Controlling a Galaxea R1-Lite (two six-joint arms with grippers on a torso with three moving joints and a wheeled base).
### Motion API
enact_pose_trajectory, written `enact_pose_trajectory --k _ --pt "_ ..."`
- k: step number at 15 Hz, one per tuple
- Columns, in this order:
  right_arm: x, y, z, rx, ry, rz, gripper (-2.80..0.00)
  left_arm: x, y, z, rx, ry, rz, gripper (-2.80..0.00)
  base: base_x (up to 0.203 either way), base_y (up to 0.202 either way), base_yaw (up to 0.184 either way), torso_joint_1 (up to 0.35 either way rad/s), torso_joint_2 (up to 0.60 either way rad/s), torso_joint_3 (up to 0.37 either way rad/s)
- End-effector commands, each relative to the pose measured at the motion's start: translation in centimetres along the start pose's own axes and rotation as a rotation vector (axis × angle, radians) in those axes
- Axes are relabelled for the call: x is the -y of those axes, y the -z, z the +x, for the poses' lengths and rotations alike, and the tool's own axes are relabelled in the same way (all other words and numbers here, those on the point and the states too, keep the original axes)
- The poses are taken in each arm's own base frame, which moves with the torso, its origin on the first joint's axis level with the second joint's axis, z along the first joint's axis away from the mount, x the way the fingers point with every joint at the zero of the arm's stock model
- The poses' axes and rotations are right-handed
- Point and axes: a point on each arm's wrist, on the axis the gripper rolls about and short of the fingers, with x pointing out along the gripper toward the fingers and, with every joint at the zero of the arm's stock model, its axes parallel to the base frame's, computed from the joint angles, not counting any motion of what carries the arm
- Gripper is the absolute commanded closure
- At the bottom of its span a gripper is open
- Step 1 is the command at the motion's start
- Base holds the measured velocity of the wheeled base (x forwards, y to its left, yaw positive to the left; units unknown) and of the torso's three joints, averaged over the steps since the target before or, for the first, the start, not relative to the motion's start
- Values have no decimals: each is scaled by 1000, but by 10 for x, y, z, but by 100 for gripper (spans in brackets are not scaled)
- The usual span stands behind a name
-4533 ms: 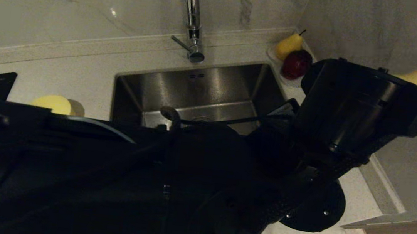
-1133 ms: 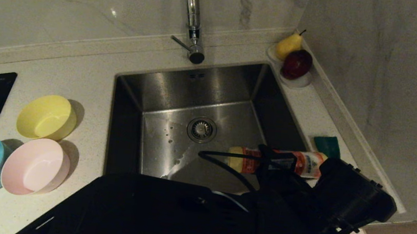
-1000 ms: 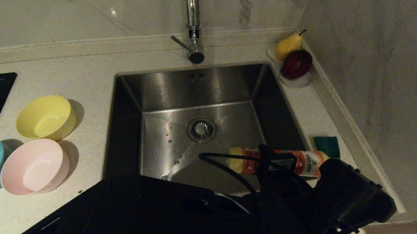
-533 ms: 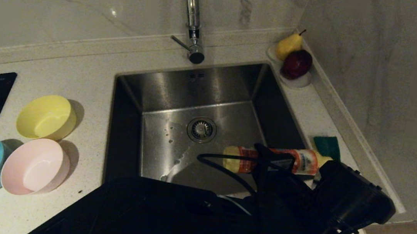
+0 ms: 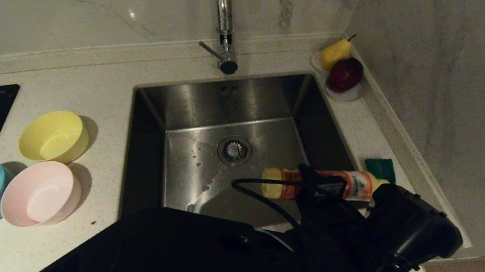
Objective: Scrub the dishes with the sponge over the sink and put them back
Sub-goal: Squeeze it onto the sponge
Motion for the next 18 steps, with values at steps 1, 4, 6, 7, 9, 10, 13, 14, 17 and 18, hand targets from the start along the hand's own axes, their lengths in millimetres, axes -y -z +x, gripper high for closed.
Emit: enact_pose_trajectory --k 1,4,6,7,9,10,13,14,17,18 --pt "0 0 0 2 -1 0 0 0 0 -1 -2 -3 3 0 0 0 0 0 0 0" --pt "0 0 0 2 -1 0 0 -4 0 -5 6 -4 8 0 0 0 0 0 0 0" --pt "0 0 0 2 -1 0 0 -11 1 -7 10 -6 66 0 0 0 0 0 0 0" --pt "0 0 0 2 -1 0 0 -15 2 -9 14 -7 97 0 0 0 0 0 0 0" --pt "0 0 0 2 -1 0 0 -18 2 -11 34 -5 115 0 0 0 0 0 0 0" --pt "0 0 0 2 -1 0 0 -17 2 -11 39 -3 115 0 0 0 0 0 0 0" --pt "0 0 0 2 -1 0 0 -17 1 -12 42 -3 148 0 0 0 0 0 0 0" --pt "0 0 0 2 -1 0 0 -17 1 -12 47 -2 162 0 0 0 0 0 0 0" --pt "0 0 0 2 -1 0 0 -17 1 -12 53 -1 187 0 0 0 0 0 0 0" --pt "0 0 0 2 -1 0 0 -16 1 -12 52 -1 188 0 0 0 0 0 0 0"
